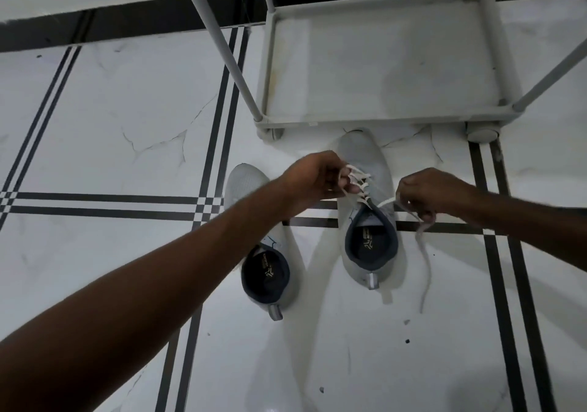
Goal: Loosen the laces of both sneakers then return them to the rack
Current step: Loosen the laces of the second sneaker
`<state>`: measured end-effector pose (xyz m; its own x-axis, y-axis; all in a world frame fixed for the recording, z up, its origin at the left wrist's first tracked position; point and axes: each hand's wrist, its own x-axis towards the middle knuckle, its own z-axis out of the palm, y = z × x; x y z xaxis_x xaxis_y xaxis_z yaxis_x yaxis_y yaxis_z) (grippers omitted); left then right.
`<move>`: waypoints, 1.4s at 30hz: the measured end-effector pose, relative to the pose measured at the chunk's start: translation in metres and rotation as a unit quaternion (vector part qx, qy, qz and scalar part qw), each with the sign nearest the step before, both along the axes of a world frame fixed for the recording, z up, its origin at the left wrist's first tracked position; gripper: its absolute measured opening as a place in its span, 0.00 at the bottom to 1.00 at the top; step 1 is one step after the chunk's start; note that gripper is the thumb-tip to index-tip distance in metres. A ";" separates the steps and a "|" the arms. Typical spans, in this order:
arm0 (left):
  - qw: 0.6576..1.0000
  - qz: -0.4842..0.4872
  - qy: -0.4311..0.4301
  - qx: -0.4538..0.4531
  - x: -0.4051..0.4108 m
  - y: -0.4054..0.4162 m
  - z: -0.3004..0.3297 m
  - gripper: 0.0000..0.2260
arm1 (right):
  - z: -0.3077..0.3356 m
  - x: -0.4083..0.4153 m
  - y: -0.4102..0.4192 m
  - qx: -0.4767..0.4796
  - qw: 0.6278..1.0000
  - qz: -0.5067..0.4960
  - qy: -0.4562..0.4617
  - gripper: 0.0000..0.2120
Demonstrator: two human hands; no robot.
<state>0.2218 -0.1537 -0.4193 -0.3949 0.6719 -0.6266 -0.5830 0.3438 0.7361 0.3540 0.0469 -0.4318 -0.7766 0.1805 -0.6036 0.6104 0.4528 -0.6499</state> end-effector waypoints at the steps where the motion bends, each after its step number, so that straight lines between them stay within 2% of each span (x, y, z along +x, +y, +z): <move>1: 1.000 -0.001 0.007 0.015 -0.006 -0.006 0.005 0.10 | 0.002 -0.005 0.006 0.063 0.995 0.076 0.010 0.09; 3: 0.999 0.007 0.031 0.026 -0.018 -0.014 0.014 0.10 | 0.010 -0.013 0.017 0.189 0.961 0.199 0.032 0.07; 4: 0.999 0.011 0.042 0.030 -0.024 -0.018 0.018 0.09 | 0.013 -0.016 0.024 0.223 0.949 0.220 0.035 0.06; 6: 0.997 0.027 0.064 0.028 -0.033 -0.023 0.023 0.09 | 0.011 -0.019 0.032 0.289 0.936 0.194 0.062 0.06; 9: 0.990 0.037 0.135 -0.035 -0.034 -0.024 0.023 0.10 | -0.002 -0.020 0.028 0.426 0.882 0.104 0.171 0.05; 10: 0.983 0.029 0.169 -0.066 -0.031 -0.022 0.020 0.11 | -0.004 -0.020 0.021 0.419 0.887 0.063 0.186 0.05; 11: 0.976 0.020 0.195 -0.091 -0.025 -0.019 0.016 0.11 | -0.005 -0.021 0.014 0.376 0.907 0.025 0.185 0.05; 14: 0.964 -0.005 0.231 -0.131 -0.007 -0.006 0.000 0.09 | -0.007 -0.025 -0.004 0.176 0.967 -0.082 0.166 0.07; 16: 0.962 -0.018 0.227 -0.148 0.004 0.007 -0.008 0.08 | -0.003 -0.029 -0.010 0.085 0.969 -0.143 0.184 0.07; 18: 0.969 -0.055 0.199 -0.135 0.013 0.017 -0.011 0.08 | 0.007 -0.033 -0.014 0.094 0.961 -0.116 0.234 0.10; 21: 0.972 -0.142 0.169 -0.085 0.020 0.028 -0.004 0.09 | 0.025 -0.039 -0.020 -0.001 0.961 -0.080 0.265 0.12; 23: 0.969 -0.165 0.166 -0.072 0.022 0.032 0.004 0.07 | 0.030 -0.043 -0.021 -0.031 0.958 -0.075 0.277 0.15; 24: 0.969 -0.161 0.171 -0.075 0.022 0.032 0.006 0.09 | 0.028 -0.044 -0.020 -0.037 0.958 -0.072 0.277 0.16; 26: 0.972 -0.147 0.170 -0.072 0.018 0.029 0.008 0.14 | 0.023 -0.044 -0.017 -0.048 0.965 -0.079 0.244 0.20; 28: 0.977 -0.128 0.159 -0.065 0.009 0.022 0.011 0.17 | 0.016 -0.039 -0.014 -0.066 0.980 -0.079 0.172 0.21; 30: 0.977 -0.110 0.171 -0.069 -0.002 0.012 0.015 0.17 | 0.012 -0.033 -0.012 -0.065 0.991 -0.050 0.108 0.18; 32: 0.971 -0.096 0.210 -0.068 -0.011 0.003 0.016 0.11 | 0.010 -0.029 -0.012 -0.029 0.997 0.015 0.069 0.14; 34: 0.945 -0.111 0.302 -0.055 -0.013 -0.003 0.016 0.06 | 0.008 -0.028 -0.016 0.073 0.993 0.081 0.054 0.12; 36: 0.865 -0.145 0.476 -0.066 -0.009 -0.005 0.014 0.07 | 0.001 -0.031 -0.019 0.142 0.983 0.084 0.079 0.09; 37: 0.816 -0.155 0.552 -0.072 -0.005 -0.004 0.011 0.08 | -0.001 -0.033 -0.020 0.124 0.986 0.069 0.092 0.08; 38: 0.776 -0.156 0.606 -0.076 0.000 -0.002 0.009 0.08 | 0.000 -0.035 -0.020 0.068 0.992 0.047 0.098 0.08; 40: 0.723 -0.146 0.670 -0.086 0.006 0.002 0.005 0.08 | 0.003 -0.041 -0.022 -0.106 0.992 0.008 0.074 0.11; 42: 0.709 -0.121 0.688 -0.096 0.011 0.007 0.001 0.08 | 0.006 -0.044 -0.024 -0.229 0.972 -0.015 0.042 0.12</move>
